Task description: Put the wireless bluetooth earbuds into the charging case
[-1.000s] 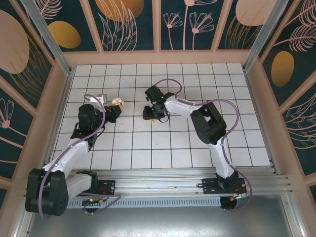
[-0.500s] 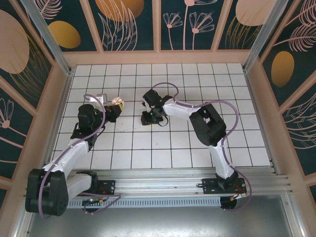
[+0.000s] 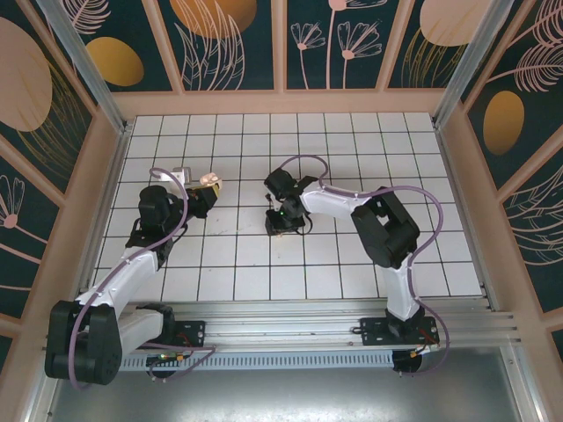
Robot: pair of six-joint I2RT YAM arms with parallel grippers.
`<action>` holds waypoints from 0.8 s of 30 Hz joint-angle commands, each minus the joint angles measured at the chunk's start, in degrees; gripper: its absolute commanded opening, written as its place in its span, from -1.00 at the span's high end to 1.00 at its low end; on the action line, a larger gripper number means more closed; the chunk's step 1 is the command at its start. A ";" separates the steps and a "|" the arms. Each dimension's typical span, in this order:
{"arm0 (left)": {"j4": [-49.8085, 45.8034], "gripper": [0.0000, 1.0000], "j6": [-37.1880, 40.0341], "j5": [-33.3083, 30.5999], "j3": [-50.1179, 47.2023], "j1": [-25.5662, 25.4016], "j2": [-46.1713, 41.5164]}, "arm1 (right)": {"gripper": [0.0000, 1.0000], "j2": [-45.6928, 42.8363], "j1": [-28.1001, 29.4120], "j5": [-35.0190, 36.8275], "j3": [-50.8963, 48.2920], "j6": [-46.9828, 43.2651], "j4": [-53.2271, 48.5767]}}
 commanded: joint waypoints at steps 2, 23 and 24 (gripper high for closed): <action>1.69 0.56 -0.04 1.82 0.18 0.43 -0.67 | 0.35 -5.37 -1.55 0.69 -2.66 -1.87 -1.57; 1.80 0.56 0.19 3.03 0.37 0.47 -0.43 | 0.31 -0.04 -3.95 -4.52 0.05 -8.95 -1.51; 1.86 0.56 0.19 3.06 0.42 0.40 -0.32 | 0.31 -0.40 -3.89 -4.98 -0.74 -8.77 -1.47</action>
